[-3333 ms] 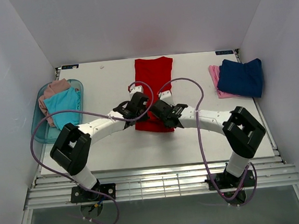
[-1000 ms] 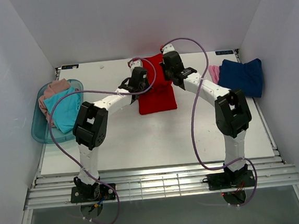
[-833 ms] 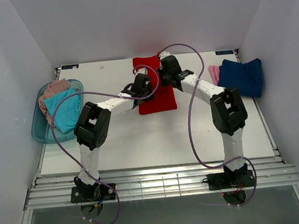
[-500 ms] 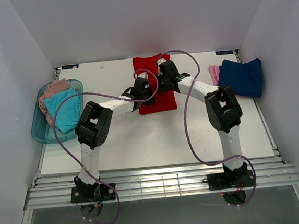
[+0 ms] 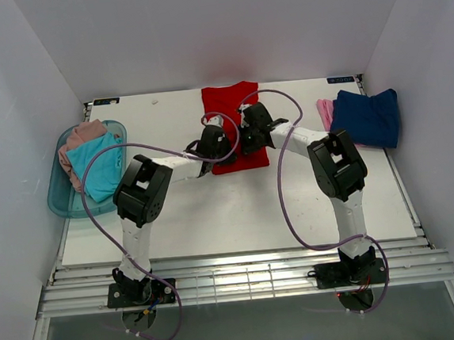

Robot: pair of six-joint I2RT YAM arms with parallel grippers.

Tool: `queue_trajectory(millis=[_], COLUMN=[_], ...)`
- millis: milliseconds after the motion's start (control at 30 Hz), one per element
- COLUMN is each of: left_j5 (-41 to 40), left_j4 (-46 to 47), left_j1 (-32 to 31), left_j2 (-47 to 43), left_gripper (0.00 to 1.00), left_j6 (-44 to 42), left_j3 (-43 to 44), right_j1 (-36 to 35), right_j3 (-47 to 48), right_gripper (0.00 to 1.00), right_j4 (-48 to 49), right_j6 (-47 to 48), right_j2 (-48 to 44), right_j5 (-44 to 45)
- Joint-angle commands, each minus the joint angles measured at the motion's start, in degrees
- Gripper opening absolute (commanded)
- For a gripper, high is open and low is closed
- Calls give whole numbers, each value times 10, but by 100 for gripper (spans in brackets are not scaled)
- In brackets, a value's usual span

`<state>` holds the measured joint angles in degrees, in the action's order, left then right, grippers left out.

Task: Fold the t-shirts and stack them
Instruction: Fold the folded rectangular tshirt in 1/3 of the way

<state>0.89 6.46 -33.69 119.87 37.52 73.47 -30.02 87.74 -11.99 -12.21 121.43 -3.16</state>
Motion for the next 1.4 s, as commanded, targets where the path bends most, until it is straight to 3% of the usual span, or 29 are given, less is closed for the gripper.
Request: queue_trajectory(millis=[0, 833, 1233, 1367], left_j5=[6, 11, 0, -39], left_j4=[-43, -62, -94, -108], left_j1=[-10, -52, -66, -66], left_j2=[-18, -111, -118, -125], left_gripper=[0, 0, 0, 0], left_j6=[-7, -35, -36, -40], left_j3=[-28, -220, -235, -233], right_j1=[0, 5, 8, 13], right_j3=[-6, 137, 209, 224], right_gripper=[8, 8, 8, 8], right_j4=[20, 26, 45, 48], right_j6=[-11, -16, -27, -13], right_j2=[-16, 86, 130, 112], right_j5=[-14, 29, 69, 89])
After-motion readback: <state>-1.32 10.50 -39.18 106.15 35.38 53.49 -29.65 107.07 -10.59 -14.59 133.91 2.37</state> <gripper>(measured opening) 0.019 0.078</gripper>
